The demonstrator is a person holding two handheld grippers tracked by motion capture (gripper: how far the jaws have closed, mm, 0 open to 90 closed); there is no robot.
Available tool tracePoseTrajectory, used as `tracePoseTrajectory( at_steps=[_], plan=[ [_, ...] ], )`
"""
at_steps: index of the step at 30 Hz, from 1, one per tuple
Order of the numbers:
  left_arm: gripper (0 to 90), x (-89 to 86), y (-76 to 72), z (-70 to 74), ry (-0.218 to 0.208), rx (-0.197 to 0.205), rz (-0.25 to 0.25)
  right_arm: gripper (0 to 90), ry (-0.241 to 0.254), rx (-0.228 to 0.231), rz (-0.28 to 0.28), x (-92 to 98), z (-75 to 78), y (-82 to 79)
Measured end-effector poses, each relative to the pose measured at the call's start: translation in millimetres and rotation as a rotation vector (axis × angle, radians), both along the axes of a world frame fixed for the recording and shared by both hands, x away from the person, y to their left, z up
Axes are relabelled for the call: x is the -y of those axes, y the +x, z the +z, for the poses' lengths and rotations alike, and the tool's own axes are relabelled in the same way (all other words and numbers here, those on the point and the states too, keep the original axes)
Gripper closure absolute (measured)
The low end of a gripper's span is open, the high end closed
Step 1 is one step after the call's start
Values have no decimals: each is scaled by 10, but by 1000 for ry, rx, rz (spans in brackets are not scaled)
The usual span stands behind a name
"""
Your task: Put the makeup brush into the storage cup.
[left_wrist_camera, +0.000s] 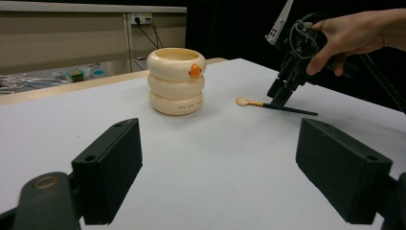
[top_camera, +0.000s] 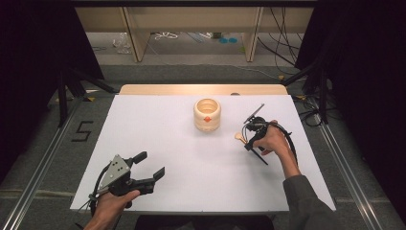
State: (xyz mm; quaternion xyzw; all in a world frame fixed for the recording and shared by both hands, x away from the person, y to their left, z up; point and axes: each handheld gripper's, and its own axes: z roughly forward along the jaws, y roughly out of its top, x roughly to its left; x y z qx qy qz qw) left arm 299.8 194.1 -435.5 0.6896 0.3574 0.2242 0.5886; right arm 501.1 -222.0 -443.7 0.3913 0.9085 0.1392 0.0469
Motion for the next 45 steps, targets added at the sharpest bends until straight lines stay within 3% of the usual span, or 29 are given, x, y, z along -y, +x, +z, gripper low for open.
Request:
tracePoseTrajectory(
  at_steps=[33, 45],
  plan=[
    [158, -1, -3, 4, -8, 5, -3, 662, -21, -53, -9, -5, -89, 46],
    [158, -4, -8, 9, -8, 7, -6, 737, -57, -68, -9, -33, -84, 62]
  ],
)
